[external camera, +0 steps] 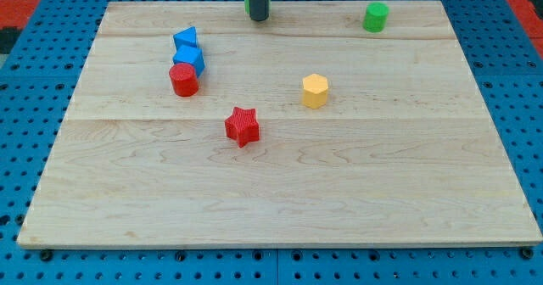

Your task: Move the green star towards the top left

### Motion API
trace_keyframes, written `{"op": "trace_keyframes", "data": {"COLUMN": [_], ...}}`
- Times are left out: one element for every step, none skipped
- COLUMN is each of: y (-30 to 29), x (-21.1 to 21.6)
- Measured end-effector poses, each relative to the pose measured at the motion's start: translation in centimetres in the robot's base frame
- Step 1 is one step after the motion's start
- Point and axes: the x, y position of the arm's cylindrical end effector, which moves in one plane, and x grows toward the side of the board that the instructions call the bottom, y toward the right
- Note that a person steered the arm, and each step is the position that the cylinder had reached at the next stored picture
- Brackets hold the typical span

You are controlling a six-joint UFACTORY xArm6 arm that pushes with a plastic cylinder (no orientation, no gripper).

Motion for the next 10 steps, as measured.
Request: {"op": "trace_keyframes", "data": {"y": [0.0, 0.1, 0.1, 4.1, 4.4, 4.2, 7.2, 6.9, 1.1, -6.7], "x": [0.0, 0.0, 0.0, 4.6, 6.1, 6.6, 0.0, -3.2, -3.0, 2.4]}}
